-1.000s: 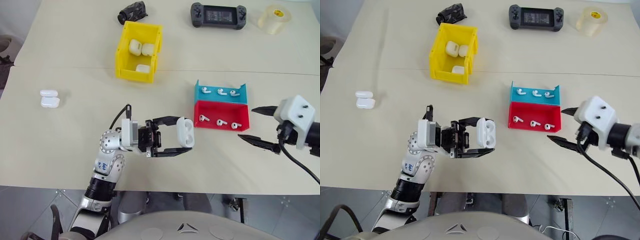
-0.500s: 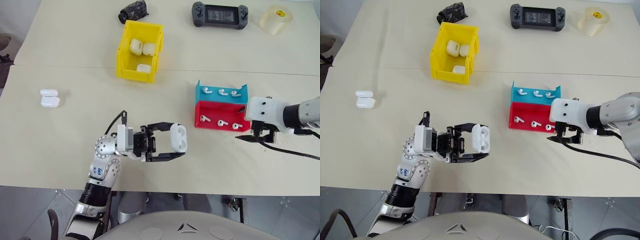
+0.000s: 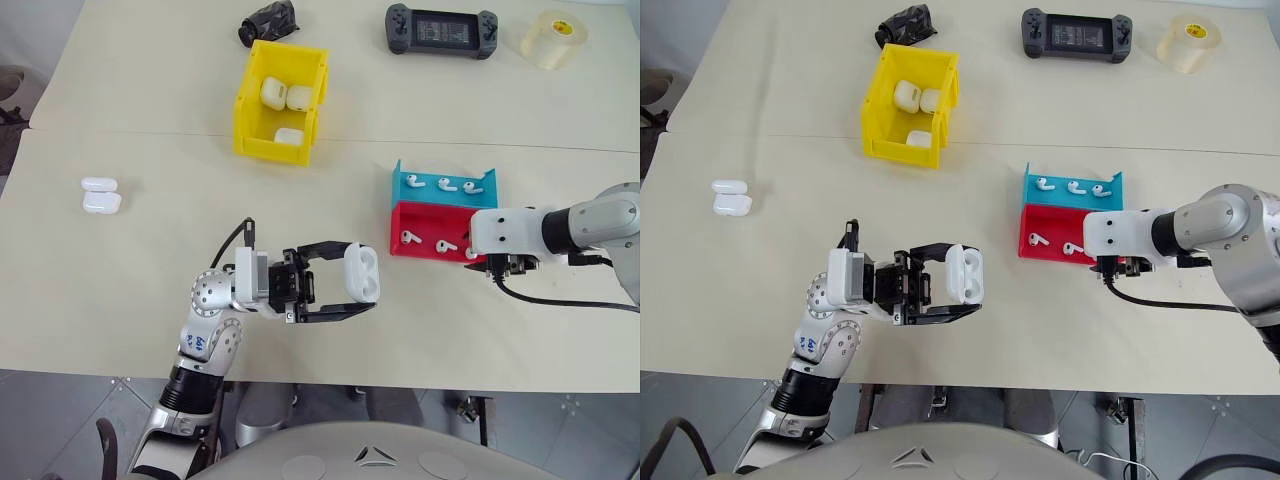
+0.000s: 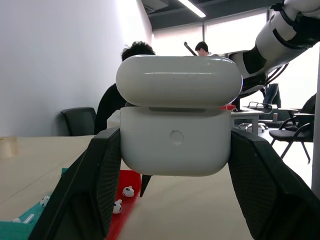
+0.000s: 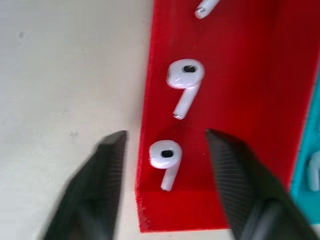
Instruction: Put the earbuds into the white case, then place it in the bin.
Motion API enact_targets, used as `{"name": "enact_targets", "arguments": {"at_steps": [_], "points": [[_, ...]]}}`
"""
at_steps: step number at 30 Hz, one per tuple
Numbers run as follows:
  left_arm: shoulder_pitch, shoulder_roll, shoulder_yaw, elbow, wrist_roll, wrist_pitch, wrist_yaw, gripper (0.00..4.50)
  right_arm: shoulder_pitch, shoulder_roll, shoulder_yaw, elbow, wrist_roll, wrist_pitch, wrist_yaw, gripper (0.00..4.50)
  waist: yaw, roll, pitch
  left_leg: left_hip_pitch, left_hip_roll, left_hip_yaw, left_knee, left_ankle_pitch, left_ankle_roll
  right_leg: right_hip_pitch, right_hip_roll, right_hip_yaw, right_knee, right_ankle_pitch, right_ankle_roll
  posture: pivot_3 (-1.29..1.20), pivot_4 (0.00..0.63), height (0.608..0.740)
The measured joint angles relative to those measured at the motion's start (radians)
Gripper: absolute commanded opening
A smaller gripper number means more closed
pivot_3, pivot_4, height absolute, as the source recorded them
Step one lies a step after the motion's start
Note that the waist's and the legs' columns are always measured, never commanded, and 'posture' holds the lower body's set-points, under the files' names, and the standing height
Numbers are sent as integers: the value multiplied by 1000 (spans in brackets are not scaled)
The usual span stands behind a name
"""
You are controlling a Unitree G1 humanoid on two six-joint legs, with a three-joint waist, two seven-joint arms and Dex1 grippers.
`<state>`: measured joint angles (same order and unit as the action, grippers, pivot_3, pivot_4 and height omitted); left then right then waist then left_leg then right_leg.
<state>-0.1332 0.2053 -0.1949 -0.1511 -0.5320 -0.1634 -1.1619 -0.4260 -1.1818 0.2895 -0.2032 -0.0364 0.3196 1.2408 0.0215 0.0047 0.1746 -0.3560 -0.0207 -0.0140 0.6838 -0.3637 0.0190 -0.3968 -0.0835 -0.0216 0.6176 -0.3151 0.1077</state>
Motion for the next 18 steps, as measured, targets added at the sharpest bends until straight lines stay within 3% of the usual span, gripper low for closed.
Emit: {"name": "enact_targets", "arguments": {"at_steps": [18], "points": [[3,12,0,-7,-2,20,5,2790,-4,24,0,80,-87,-103,51,1550,-1,0,0,0,0,0,0,0,0,0,0,0,0,0,0,0,150,740]]}}
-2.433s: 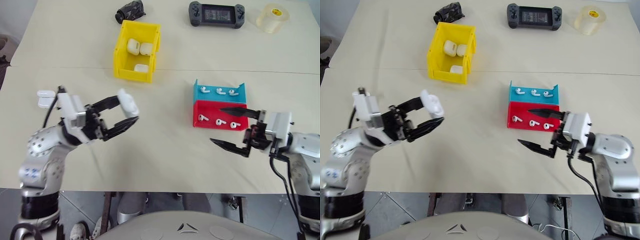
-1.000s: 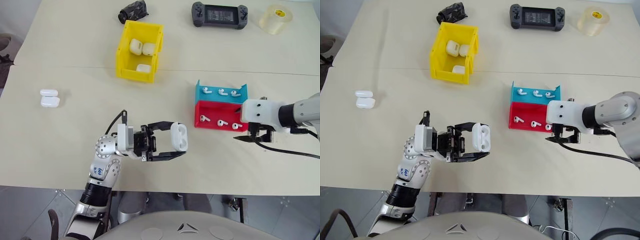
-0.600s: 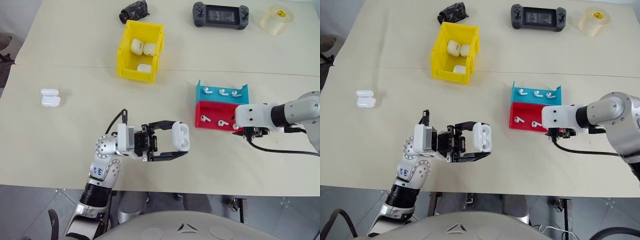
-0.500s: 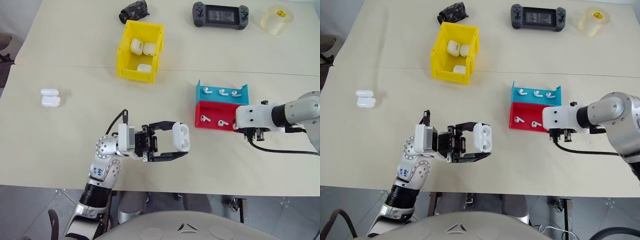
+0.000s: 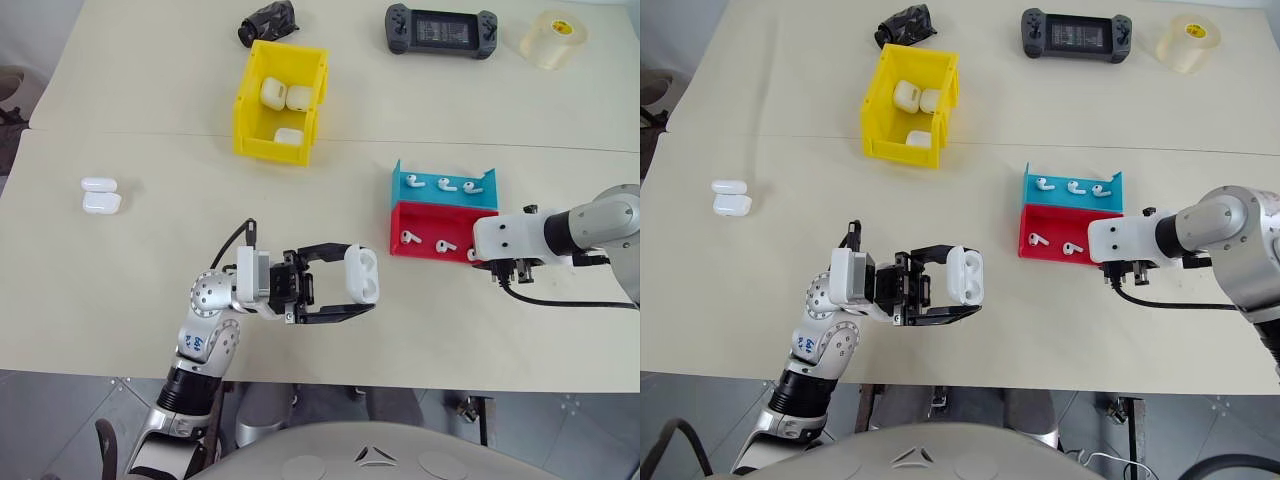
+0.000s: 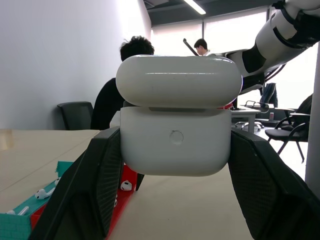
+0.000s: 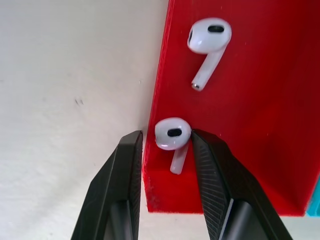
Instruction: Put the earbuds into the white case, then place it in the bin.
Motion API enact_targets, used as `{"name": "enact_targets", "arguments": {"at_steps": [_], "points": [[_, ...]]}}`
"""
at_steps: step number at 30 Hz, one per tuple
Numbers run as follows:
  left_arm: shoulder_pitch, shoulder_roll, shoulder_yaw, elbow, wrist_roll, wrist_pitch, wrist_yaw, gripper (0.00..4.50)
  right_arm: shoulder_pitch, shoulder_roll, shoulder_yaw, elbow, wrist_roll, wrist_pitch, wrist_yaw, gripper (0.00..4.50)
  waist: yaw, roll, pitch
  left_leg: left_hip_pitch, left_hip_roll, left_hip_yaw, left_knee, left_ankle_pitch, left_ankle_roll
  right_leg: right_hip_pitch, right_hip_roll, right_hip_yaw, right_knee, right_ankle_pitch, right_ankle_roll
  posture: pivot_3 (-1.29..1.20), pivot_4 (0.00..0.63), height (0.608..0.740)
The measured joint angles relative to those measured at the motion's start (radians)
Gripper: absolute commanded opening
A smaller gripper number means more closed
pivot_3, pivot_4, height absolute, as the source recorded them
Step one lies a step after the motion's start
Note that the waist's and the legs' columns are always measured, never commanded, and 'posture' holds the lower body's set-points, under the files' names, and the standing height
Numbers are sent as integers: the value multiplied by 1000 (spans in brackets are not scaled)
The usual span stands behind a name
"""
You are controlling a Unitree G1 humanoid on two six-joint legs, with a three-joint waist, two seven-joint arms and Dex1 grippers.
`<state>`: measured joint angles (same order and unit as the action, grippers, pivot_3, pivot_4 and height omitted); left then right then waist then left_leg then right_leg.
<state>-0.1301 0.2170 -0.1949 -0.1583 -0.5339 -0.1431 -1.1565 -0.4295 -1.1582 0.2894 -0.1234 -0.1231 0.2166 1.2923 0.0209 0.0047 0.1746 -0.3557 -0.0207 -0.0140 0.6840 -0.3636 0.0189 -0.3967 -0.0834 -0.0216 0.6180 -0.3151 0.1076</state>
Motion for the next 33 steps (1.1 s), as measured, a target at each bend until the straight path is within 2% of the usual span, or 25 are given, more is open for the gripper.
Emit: {"name": "enact_targets", "arguments": {"at_steps": [16,21,33], "points": [[0,3,0,-9,0,0,7,2790,-31,39,-1,50,-35,-62,19,1550,-4,0,0,0,0,0,1,0,0,0,0,0,1,0,0,0,150,740],[0,8,0,-9,0,4,6,2790,-33,54,-4,49,-35,-65,24,513,-13,0,0,2,0,0,1,0,0,2,0,0,1,0,0,0,150,740],[1,20,0,-13,0,18,5,2790,-19,74,-29,46,-25,-56,19,513,-21,0,0,2,0,0,1,0,-1,2,0,0,1,0,0,0,150,740]]}}
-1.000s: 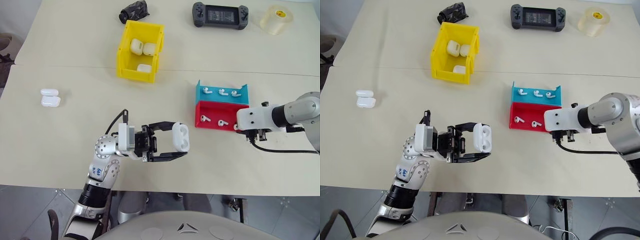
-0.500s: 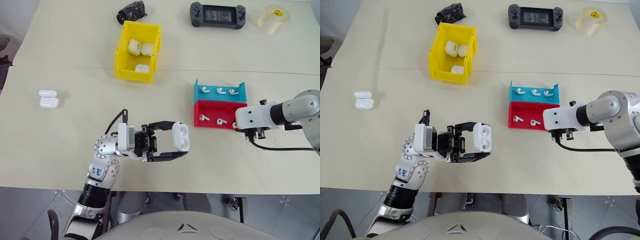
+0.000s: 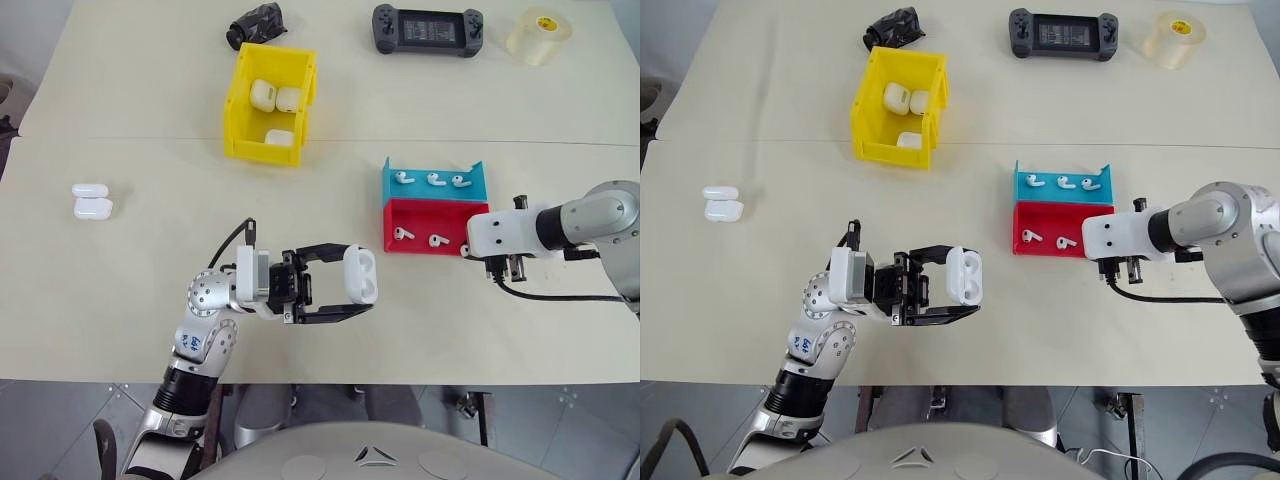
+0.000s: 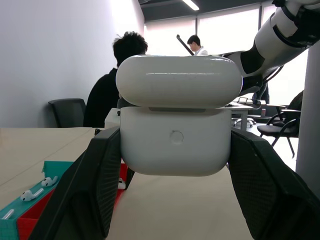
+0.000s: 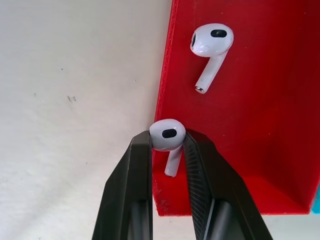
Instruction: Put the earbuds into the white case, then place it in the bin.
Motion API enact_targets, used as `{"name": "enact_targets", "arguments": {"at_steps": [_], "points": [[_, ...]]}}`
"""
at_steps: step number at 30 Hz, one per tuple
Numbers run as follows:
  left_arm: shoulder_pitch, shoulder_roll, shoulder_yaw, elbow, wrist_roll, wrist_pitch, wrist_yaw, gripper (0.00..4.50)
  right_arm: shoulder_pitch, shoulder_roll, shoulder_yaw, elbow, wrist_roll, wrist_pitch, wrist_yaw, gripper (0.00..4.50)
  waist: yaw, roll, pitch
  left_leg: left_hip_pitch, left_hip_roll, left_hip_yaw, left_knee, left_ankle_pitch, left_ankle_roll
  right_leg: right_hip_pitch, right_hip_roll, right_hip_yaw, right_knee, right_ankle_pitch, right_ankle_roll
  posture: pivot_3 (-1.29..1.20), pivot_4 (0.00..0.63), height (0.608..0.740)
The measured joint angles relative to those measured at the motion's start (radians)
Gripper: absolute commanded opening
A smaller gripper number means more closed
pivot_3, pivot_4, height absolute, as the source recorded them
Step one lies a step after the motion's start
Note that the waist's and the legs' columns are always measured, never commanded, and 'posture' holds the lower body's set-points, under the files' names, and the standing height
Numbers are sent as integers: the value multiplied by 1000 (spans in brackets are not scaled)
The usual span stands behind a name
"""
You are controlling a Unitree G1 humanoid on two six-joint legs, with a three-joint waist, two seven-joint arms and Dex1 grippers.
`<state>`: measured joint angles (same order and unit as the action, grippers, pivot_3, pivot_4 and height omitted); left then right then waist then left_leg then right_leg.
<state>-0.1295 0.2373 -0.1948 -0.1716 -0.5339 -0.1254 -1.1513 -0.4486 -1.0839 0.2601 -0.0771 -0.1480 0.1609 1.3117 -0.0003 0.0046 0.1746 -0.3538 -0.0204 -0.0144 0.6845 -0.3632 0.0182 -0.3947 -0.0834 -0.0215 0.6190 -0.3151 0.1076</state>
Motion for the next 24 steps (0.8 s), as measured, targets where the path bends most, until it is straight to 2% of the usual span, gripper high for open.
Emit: {"name": "enact_targets", "arguments": {"at_steps": [4,9,12,13,16,20,24], "points": [[-1,4,8,-3,-5,4,-1,2790,42,34,-98,-48,155,79,16,513,1,1,0,-1,0,0,0,0,0,-1,0,0,0,0,0,0,150,740],[-21,3,29,23,-18,13,-1,2790,138,97,-295,-170,392,83,13,513,8,1,0,-1,0,-1,0,0,0,0,0,-1,0,0,0,0,150,740],[-25,-8,35,35,-27,16,-4,2790,208,231,-367,-246,546,117,-53,513,15,0,1,-1,0,-1,0,0,0,0,0,-1,0,0,0,0,150,740],[-29,-17,41,36,-44,20,-6,2790,228,313,-396,-285,622,148,-110,513,16,0,1,-1,0,-2,0,0,0,0,0,-1,0,0,0,0,150,740],[-53,-26,47,44,-72,52,-4,2790,245,435,-423,-367,737,197,-241,513,17,0,1,-1,0,-2,0,0,-1,0,0,-1,1,0,0,0,150,740],[-67,-38,62,70,-97,82,-4,2790,270,555,-416,-438,794,195,-363,513,18,1,1,-1,-1,-2,0,0,0,0,0,-1,1,0,0,0,150,740],[-110,-62,67,111,-103,94,-12,2790,271,757,-370,-481,807,125,-491,513,18,1,1,-1,-1,-2,0,0,-1,-1,1,-1,2,0,0,0,150,740]]}}
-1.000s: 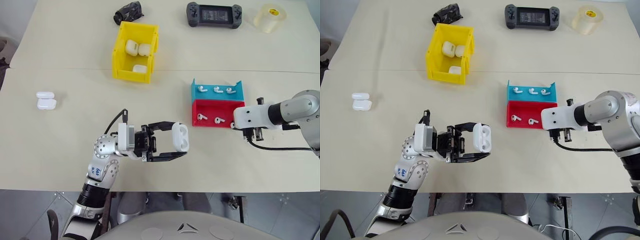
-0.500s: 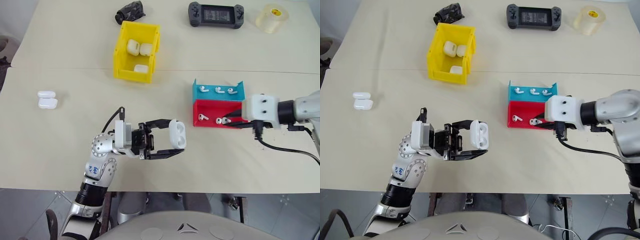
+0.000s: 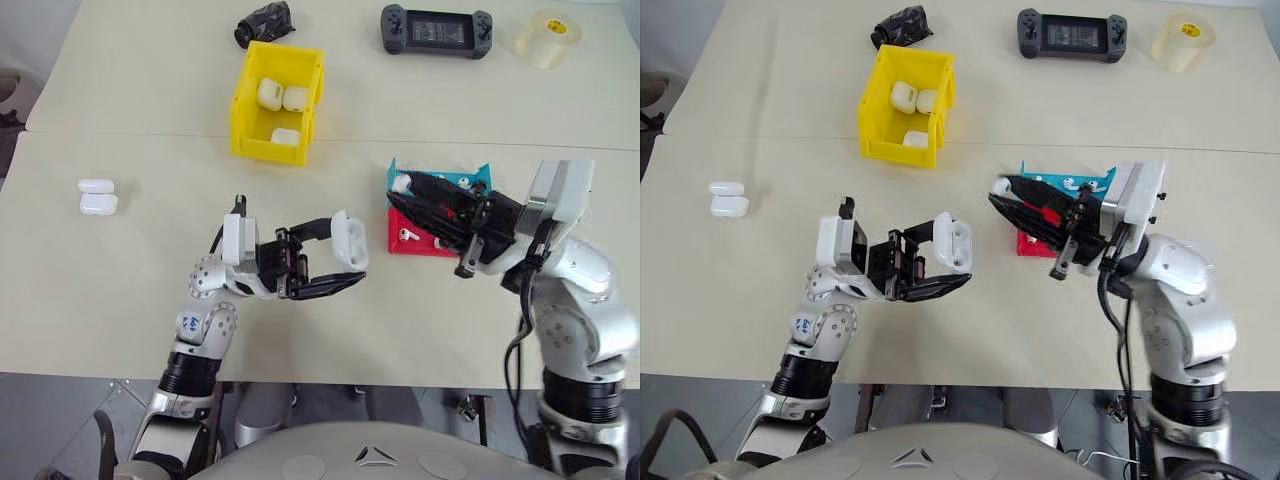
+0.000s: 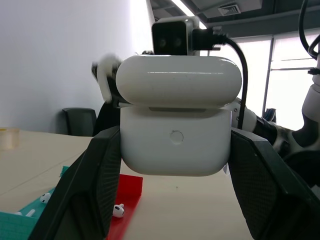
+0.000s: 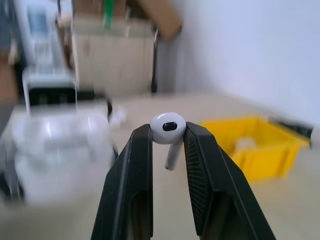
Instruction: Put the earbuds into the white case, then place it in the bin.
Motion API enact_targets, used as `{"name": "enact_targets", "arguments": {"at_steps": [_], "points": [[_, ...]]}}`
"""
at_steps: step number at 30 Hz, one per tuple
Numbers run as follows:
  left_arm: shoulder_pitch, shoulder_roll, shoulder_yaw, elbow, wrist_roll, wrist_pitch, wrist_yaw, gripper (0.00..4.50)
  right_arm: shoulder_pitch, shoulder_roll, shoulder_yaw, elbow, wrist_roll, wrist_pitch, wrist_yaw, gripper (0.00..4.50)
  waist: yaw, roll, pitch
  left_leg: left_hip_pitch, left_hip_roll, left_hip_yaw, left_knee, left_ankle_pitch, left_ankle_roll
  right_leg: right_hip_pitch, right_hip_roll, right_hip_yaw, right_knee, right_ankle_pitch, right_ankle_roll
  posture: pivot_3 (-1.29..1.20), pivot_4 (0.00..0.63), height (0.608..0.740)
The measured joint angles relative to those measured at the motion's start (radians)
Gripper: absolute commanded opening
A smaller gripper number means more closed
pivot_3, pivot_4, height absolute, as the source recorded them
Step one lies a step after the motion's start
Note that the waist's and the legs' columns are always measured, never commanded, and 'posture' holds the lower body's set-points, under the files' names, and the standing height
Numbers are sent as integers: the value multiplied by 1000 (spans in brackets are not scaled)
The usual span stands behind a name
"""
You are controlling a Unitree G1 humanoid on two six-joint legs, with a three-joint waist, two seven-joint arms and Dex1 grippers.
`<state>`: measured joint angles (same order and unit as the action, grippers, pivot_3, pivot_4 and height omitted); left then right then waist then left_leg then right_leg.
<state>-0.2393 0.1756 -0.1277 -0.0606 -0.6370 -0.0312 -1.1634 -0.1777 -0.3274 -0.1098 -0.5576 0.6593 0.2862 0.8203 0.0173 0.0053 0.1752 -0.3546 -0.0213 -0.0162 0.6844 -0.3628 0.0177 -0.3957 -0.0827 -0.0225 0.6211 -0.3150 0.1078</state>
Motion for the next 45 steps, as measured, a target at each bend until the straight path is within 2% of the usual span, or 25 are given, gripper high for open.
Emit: {"name": "enact_targets", "arguments": {"at_steps": [6,15,33,45], "points": [[-29,-22,17,32,-9,24,-9,2790,22,55,74,-50,0,-32,-68,513,-1,0,0,0,-1,0,0,0,1,0,0,0,0,0,0,0,150,740],[-54,-53,31,29,-28,57,0,2790,70,83,181,-46,-41,-114,-67,513,-5,0,0,0,-1,0,0,0,1,0,0,0,0,0,0,0,150,740],[-47,-58,39,-9,-28,84,25,2790,73,85,172,32,-17,-173,-66,513,-18,0,0,0,0,0,-1,0,1,0,0,1,0,0,0,0,150,740],[-38,-60,39,-12,-27,84,28,2790,66,17,165,32,53,-115,-46,513,-18,0,0,0,0,0,-1,0,1,0,0,1,-1,0,0,0,150,740]]}}
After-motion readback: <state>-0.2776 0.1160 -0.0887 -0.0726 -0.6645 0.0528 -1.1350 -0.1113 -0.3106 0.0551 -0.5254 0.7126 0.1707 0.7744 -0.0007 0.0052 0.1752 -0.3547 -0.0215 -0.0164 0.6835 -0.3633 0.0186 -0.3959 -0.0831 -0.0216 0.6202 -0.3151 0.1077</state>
